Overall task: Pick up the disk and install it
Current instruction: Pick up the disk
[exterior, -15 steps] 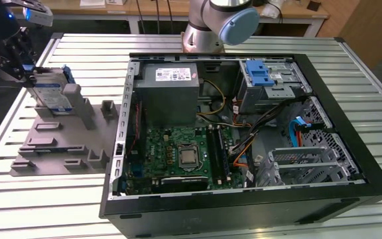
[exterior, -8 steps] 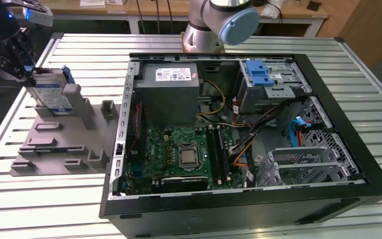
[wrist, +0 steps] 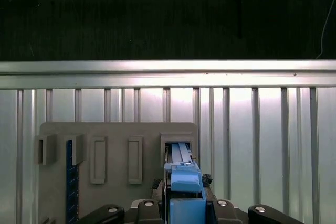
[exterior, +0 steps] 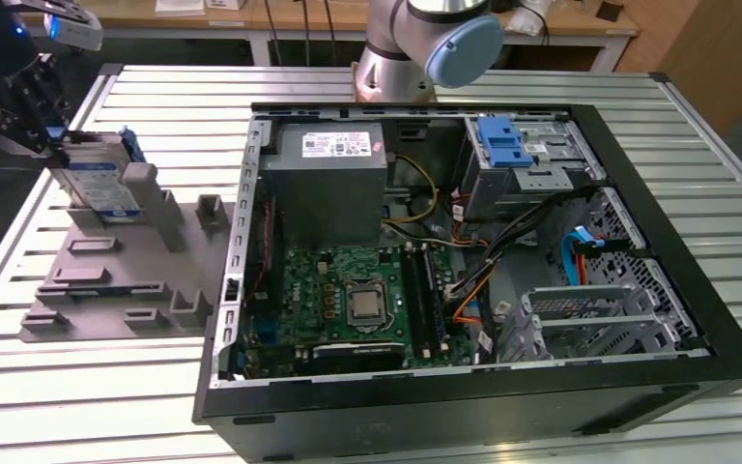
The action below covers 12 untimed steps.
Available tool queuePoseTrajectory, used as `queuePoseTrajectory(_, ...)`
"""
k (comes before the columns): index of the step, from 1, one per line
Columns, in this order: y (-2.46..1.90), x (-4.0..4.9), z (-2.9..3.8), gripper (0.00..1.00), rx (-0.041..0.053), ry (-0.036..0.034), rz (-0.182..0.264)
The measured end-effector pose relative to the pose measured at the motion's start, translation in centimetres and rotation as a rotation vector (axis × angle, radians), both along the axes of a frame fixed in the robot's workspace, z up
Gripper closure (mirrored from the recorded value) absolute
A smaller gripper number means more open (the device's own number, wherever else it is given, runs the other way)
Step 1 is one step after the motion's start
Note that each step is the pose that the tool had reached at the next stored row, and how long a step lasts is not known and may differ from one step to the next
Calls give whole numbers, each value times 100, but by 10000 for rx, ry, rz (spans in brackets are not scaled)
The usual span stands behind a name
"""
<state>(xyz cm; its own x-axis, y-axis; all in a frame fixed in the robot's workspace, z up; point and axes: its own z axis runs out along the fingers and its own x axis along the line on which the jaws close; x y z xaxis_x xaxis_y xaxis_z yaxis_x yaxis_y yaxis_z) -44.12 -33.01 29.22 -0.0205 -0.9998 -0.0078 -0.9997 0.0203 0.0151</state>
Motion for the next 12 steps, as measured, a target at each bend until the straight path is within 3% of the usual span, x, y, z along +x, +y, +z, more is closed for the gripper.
queuePoseTrajectory(6, 0, 1, 70, 64, 0, -1, 0)
queuePoseTrajectory(12, 0, -4, 72, 64, 0, -1, 0)
